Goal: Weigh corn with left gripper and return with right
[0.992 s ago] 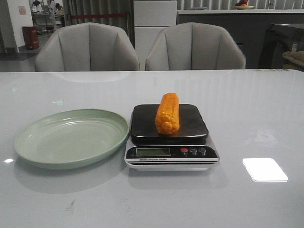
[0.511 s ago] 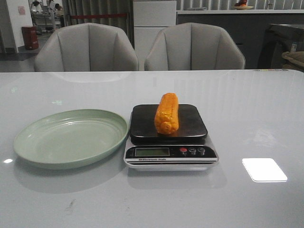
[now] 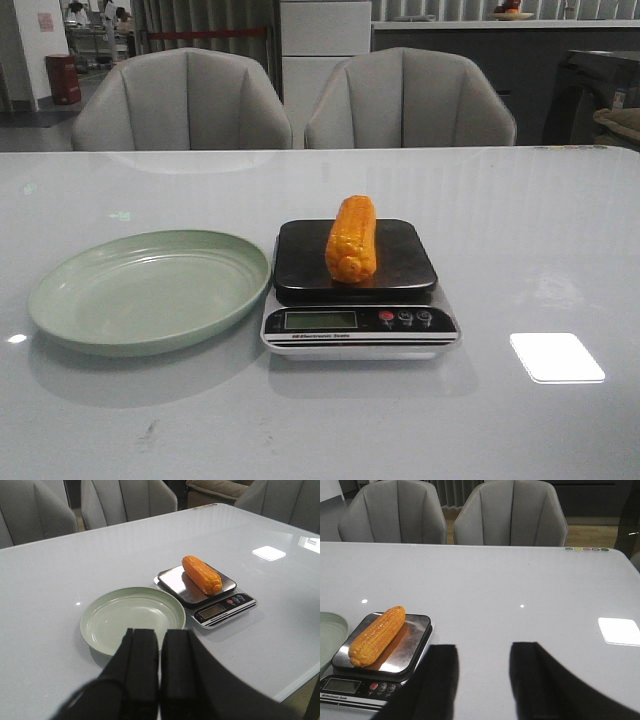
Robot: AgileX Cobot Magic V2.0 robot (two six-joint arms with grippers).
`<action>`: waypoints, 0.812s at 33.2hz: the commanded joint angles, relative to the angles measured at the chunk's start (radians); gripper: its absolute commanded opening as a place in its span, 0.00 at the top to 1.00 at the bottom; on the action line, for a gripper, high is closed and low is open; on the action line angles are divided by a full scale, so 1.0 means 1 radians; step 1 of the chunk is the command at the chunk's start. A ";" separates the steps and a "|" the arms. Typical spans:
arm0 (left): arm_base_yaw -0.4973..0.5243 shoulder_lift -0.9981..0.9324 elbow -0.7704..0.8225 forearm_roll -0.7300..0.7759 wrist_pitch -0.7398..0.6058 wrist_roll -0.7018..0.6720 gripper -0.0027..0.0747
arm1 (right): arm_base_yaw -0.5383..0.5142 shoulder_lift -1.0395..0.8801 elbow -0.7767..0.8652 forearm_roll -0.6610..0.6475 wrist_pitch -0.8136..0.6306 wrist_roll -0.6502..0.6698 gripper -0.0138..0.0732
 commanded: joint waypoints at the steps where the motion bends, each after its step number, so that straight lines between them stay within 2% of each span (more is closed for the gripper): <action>1: 0.001 0.008 -0.023 0.001 -0.079 -0.001 0.81 | 0.001 0.021 -0.040 0.010 -0.076 -0.004 0.20; 3: 0.001 0.008 -0.023 0.001 -0.079 -0.001 0.81 | 0.015 0.031 -0.049 0.010 -0.074 -0.004 0.14; 11: 0.001 0.008 -0.023 0.001 -0.079 -0.001 0.81 | 0.134 0.166 -0.144 0.009 -0.056 -0.005 0.16; 18: 0.001 0.008 -0.023 0.001 -0.079 -0.001 0.81 | 0.242 0.359 -0.291 0.009 -0.012 -0.005 0.16; 27: 0.001 0.008 -0.023 0.001 -0.079 -0.001 0.81 | 0.329 0.630 -0.553 0.010 0.200 -0.003 0.16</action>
